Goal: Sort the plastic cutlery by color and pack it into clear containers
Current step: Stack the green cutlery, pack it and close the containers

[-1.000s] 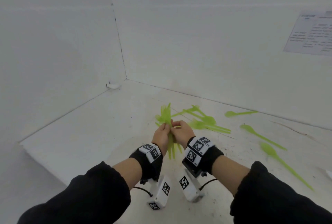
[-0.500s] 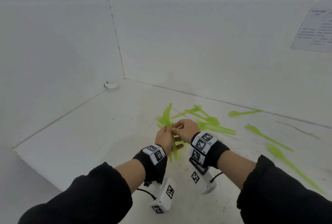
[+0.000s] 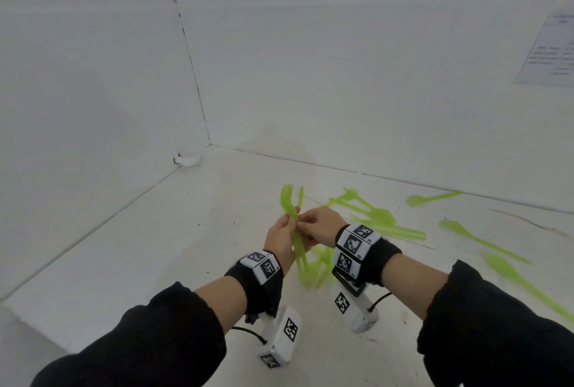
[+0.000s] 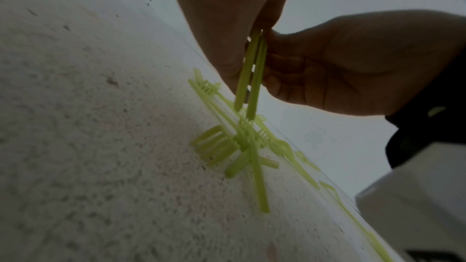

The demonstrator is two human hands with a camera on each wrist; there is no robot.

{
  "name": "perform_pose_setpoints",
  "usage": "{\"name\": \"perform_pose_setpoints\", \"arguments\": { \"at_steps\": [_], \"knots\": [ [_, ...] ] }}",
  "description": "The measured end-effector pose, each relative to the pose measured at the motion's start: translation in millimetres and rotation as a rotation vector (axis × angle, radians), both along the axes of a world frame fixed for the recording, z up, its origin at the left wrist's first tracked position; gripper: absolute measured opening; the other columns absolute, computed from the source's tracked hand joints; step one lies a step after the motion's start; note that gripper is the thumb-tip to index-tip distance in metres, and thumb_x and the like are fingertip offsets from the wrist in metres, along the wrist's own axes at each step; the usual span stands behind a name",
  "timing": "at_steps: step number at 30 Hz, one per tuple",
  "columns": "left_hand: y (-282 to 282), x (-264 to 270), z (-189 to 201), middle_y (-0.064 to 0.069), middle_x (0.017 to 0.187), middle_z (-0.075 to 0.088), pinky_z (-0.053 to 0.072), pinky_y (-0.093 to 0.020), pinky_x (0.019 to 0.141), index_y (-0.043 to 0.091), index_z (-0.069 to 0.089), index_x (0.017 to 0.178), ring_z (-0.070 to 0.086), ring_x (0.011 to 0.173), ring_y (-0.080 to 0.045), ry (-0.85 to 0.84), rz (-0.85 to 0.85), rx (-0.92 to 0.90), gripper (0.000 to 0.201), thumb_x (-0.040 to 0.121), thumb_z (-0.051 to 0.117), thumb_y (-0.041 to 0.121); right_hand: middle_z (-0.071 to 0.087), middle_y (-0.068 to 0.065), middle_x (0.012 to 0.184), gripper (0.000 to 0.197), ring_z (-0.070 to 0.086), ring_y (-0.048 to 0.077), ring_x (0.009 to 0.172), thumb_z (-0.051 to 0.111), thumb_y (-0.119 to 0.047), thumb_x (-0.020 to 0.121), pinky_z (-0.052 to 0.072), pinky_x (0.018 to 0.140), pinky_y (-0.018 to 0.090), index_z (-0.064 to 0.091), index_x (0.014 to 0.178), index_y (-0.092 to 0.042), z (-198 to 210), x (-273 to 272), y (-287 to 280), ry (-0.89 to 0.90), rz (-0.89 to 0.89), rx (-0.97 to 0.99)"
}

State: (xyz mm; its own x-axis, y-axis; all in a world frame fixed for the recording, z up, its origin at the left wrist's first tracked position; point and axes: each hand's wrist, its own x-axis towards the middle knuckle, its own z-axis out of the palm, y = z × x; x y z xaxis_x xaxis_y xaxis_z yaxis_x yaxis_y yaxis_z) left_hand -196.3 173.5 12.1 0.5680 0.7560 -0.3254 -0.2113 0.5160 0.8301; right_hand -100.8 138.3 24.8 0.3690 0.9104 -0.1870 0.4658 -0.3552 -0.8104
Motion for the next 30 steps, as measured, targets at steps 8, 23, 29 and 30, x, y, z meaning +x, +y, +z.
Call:
{"name": "perform_pose_setpoints", "arguments": {
  "at_steps": [8, 23, 29, 30],
  "knots": [
    [18, -3, -11, -0.007, 0.099, 0.056, 0.051, -0.040, 0.069, 0.012, 0.048, 0.101, 0.057, 0.075, -0.021, 0.178, -0.023, 0.114, 0.020, 0.103, 0.030, 0.020, 0.071, 0.008, 0.099, 0.022, 0.068, 0.022, 0.087, 0.051, -0.022, 0.091, 0.053, 0.083, 0.029, 0.069, 0.088, -0.011, 4, 13, 3, -0.225, 0.105, -0.180],
    [39, -5, -16, 0.000, 0.068, 0.041, 0.030, -0.017, 0.039, 0.019, 0.054, 0.085, 0.033, 0.048, -0.013, 0.262, 0.086, 0.186, 0.029, 0.101, 0.030, 0.015, 0.057, 0.004, 0.118, 0.025, 0.049, 0.022, 0.108, 0.043, -0.013, 0.096, 0.035, 0.092, 0.031, 0.055, 0.118, -0.015, -20, 46, -10, -0.749, 0.306, -0.282],
    [41, -6, -16, 0.000, 0.068, 0.042, 0.030, -0.016, 0.038, 0.018, 0.054, 0.087, 0.033, 0.048, -0.013, 0.266, 0.098, 0.193, 0.028, 0.102, 0.030, 0.016, 0.048, -0.009, 0.095, 0.018, 0.042, 0.013, 0.097, 0.054, -0.020, 0.092, 0.031, 0.083, 0.028, 0.062, 0.108, -0.017, -12, 63, -14, -0.644, 0.068, -0.033],
    [41, -7, -16, 0.000, 0.068, 0.042, 0.030, -0.016, 0.038, 0.018, 0.054, 0.087, 0.033, 0.048, -0.013, 0.267, 0.102, 0.193, 0.028, 0.102, 0.030, 0.016, 0.044, -0.010, 0.095, 0.016, 0.038, 0.012, 0.099, 0.056, -0.023, 0.091, 0.028, 0.083, 0.028, 0.064, 0.105, -0.020, -12, 64, -15, -0.724, 0.113, -0.033]
  ]
}}
